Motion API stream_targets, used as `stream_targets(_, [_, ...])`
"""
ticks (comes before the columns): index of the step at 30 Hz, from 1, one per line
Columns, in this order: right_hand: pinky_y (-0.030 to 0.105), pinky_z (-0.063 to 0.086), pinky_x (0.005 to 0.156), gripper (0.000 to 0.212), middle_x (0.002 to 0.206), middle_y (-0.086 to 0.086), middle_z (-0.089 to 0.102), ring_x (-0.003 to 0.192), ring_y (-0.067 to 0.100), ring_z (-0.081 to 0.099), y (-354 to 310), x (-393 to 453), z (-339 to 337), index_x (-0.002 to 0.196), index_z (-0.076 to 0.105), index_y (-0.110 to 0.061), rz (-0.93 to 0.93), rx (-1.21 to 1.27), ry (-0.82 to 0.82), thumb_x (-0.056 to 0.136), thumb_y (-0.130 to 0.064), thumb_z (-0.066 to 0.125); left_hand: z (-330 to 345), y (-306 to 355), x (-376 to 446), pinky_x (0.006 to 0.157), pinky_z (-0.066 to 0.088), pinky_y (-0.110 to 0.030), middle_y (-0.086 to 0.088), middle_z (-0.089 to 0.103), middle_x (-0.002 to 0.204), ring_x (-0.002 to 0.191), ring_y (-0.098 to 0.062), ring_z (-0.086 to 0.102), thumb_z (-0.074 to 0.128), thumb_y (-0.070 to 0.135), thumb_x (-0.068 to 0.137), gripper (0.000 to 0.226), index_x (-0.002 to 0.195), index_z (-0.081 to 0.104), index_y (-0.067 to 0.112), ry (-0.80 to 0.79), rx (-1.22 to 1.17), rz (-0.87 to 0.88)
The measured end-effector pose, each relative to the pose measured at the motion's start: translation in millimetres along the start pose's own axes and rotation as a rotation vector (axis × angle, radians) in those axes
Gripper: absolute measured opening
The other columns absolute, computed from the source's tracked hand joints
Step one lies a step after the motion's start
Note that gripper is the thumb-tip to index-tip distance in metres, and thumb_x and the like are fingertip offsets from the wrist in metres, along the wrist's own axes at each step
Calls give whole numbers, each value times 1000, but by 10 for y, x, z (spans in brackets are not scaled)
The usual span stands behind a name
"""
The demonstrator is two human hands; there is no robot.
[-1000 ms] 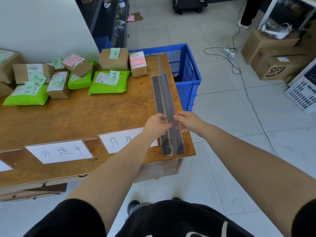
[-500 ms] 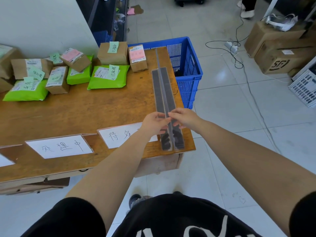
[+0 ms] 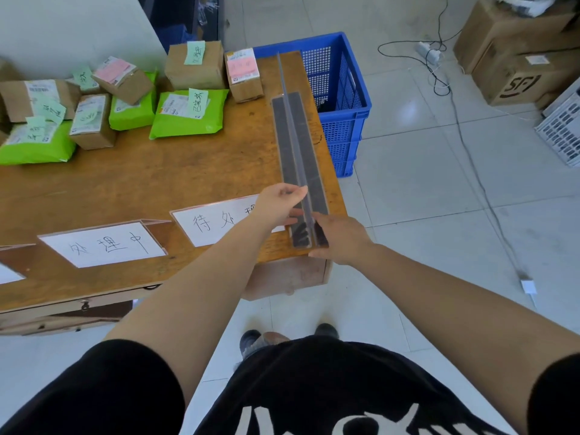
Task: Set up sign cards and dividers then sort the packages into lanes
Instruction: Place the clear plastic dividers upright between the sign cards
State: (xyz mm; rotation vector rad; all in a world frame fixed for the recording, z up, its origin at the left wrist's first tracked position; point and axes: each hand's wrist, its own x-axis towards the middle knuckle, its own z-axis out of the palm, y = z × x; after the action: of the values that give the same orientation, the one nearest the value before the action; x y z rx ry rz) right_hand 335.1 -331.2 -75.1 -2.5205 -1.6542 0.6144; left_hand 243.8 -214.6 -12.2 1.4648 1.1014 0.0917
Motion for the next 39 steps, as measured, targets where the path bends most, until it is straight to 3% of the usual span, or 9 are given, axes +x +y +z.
stream_targets(2, [28,46,66,65,106,0,64,92,22,61,-30,19,0,129,39,-28,34,-47,39,77,-58,63,6,-8,-1,72,56,-24,0,56,112,78,-8,63,59,36,90,26,108,54,19,12,19,9])
stream_targets(10, [32,52,69,32,93,0,64,85,21,60,40,-43,65,117,48,-23,30,40,67,89,-37,52,61,-15,32,78,56,-26,-1,61,105,80,-9,65,60,38,89,38,118,56,14,34,60,27])
stream_targets(14, [28,42,57,8,61,-4,39,70,22,51,-17,-109,-7,94,41,-18,138,113,73,95,-26,41,92,9,29,82,56,-29,2,61,99,81,-9,65,60,37,89,33,113,57,15,53,92,33])
stream_targets(17, [34,45,66,16,60,-2,37,74,25,52,4,-145,-78,88,40,-16,223,216,112,99,-28,36,99,60,11,84,56,-31,4,60,93,89,-14,66,60,33,89,28,110,57,14,53,123,43])
stream_targets(20, [35,46,69,35,75,11,57,82,31,61,77,-153,-153,99,59,-4,269,336,172,100,-30,36,111,116,10,84,55,-31,0,61,100,96,-17,64,61,30,89,35,118,55,12,52,166,50])
stream_targets(24, [33,48,71,36,90,18,68,85,33,63,171,-118,-324,110,61,-2,304,541,460,100,-25,36,124,225,-11,98,46,-31,-2,56,125,115,-19,54,61,36,88,47,128,48,14,89,277,141])
stream_targets(31, [46,51,70,32,82,20,68,76,38,63,187,-60,-925,91,61,1,243,741,882,99,-20,39,200,570,-93,101,37,-30,0,46,141,127,-19,46,53,43,91,54,137,42,17,110,252,245])
stream_targets(35, [48,52,67,44,79,20,68,72,40,63,113,-143,-1156,94,63,-1,185,719,984,91,-33,33,233,794,-177,105,38,-34,-1,46,142,126,-19,48,45,50,93,58,141,37,18,70,117,230])
stream_targets(39, [36,51,59,41,73,16,69,62,36,63,-148,-325,-1282,98,68,-2,27,597,1141,92,-29,37,261,1094,-355,97,48,-42,-9,52,134,116,-27,55,47,56,89,54,129,44,20,-208,-427,128])
